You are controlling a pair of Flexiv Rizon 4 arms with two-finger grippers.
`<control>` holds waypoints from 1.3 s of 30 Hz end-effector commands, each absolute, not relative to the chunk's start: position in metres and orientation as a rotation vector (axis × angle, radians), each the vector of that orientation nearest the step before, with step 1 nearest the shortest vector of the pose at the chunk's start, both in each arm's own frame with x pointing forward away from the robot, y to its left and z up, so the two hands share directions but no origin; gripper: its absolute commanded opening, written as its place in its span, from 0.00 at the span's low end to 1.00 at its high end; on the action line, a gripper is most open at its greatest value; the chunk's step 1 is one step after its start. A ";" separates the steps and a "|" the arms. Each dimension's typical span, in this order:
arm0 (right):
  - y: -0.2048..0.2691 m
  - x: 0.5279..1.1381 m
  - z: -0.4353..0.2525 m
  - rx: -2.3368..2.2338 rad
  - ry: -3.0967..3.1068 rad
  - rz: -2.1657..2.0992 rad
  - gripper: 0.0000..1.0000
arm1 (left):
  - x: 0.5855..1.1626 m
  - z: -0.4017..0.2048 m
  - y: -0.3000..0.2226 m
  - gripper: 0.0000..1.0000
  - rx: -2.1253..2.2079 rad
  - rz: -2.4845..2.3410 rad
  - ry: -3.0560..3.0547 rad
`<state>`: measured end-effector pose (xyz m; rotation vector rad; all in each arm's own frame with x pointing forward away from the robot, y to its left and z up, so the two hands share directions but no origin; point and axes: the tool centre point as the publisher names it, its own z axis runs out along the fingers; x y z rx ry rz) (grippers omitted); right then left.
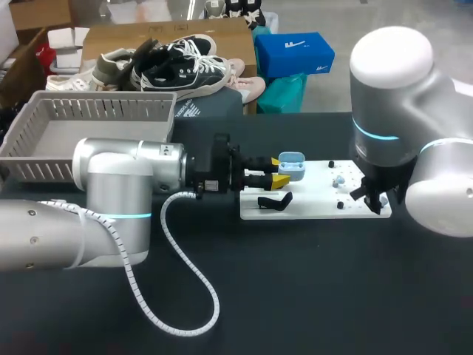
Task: Pick up each earbud case from the left stands, insert the matching earbuds, close the lid, and place the case in the box.
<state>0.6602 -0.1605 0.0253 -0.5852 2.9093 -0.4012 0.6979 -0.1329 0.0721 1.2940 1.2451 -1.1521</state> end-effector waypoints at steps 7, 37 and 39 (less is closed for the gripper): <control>-0.159 0.666 0.019 -0.586 2.913 -0.411 0.42 | 0.697 0.072 -0.133 0.00 1.290 -1.148 1.246; -0.159 0.669 0.017 -0.581 2.927 -0.419 0.00 | 0.697 0.072 -0.133 0.00 1.290 -1.148 1.246; -0.159 0.669 0.019 -0.581 2.926 -0.421 0.00 | 0.697 0.072 -0.133 0.00 1.290 -1.148 1.246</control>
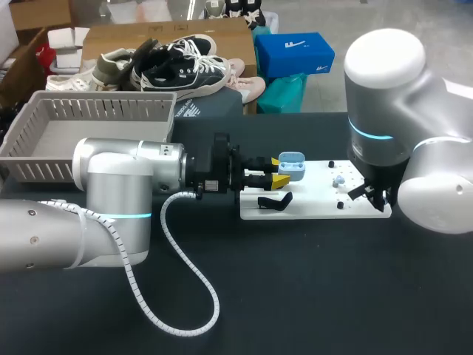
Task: Pick up each earbud case from the left stands, insert the matching earbuds, close the lid, and place the case in the box.
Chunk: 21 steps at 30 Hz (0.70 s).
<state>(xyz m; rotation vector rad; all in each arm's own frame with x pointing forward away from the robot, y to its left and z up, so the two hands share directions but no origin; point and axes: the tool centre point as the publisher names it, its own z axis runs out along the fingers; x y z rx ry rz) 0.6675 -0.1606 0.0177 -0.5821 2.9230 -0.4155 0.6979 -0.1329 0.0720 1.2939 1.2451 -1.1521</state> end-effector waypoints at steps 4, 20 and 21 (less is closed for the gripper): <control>-0.159 0.667 0.026 -0.576 2.923 -0.427 0.00 | 0.697 0.072 -0.133 0.00 1.290 -1.148 1.246; -0.140 0.643 0.122 -0.480 2.814 -0.343 0.00 | 0.697 0.072 -0.133 0.00 1.290 -1.148 1.246; -0.134 0.643 0.128 -0.483 2.803 -0.336 0.00 | 0.697 0.072 -0.133 0.00 1.290 -1.148 1.246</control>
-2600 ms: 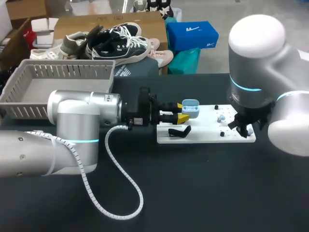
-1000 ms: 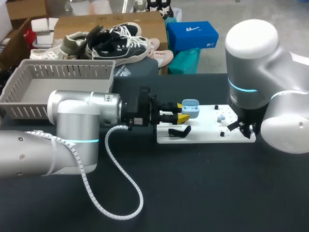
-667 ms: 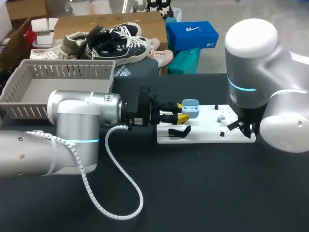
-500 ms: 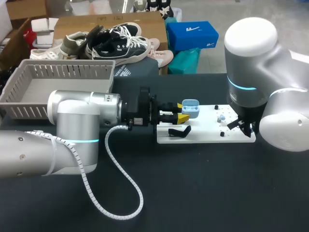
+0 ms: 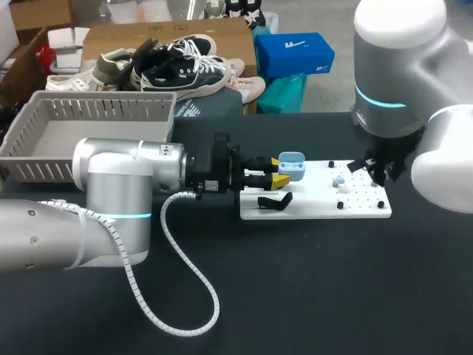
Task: Pick up each earbud case from the left stands, insert the matching earbuds, close the lid, and place the case in the box.
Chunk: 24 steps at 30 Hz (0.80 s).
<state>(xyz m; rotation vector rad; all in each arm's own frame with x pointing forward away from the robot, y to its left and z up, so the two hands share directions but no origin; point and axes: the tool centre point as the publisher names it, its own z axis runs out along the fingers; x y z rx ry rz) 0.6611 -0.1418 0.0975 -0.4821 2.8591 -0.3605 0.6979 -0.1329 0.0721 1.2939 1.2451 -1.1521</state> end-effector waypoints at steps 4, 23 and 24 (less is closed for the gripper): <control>-0.111 0.642 0.150 -0.462 2.774 -0.278 0.00 | 0.697 0.072 -0.133 0.00 1.290 -1.148 1.246; -0.015 0.644 0.157 -0.491 2.865 -0.163 0.00 | 0.697 0.072 -0.133 0.00 1.290 -1.148 1.246; -0.013 0.645 0.156 -0.482 2.866 -0.168 0.00 | 0.697 0.072 -0.133 0.00 1.290 -1.148 1.246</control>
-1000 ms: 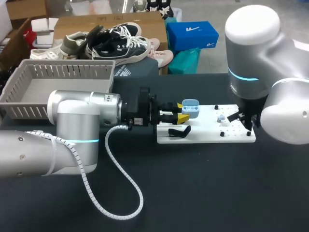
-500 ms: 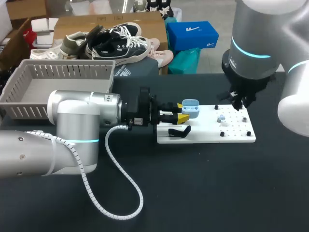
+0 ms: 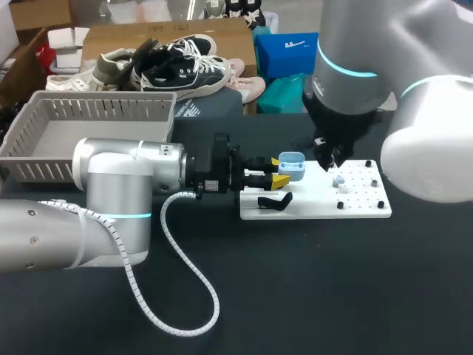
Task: Pick up each earbud case from the left stands, insert the matching earbuds, close the lid, and place the case in the box.
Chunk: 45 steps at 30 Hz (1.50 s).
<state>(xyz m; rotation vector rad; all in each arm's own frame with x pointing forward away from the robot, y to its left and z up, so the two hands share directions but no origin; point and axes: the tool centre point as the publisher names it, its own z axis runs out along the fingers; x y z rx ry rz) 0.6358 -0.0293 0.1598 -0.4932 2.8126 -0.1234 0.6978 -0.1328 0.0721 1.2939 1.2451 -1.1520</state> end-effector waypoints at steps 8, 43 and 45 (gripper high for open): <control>-0.007 0.650 0.148 -0.468 2.882 -0.199 0.00 | 0.697 0.072 -0.133 0.00 1.290 -1.148 1.246; -0.006 0.654 0.141 -0.131 3.080 -0.346 0.00 | 0.697 0.072 -0.133 0.00 1.290 -1.148 1.246; -0.004 0.654 0.139 -0.126 3.097 -0.324 0.00 | 0.697 0.072 -0.133 0.00 1.290 -1.148 1.246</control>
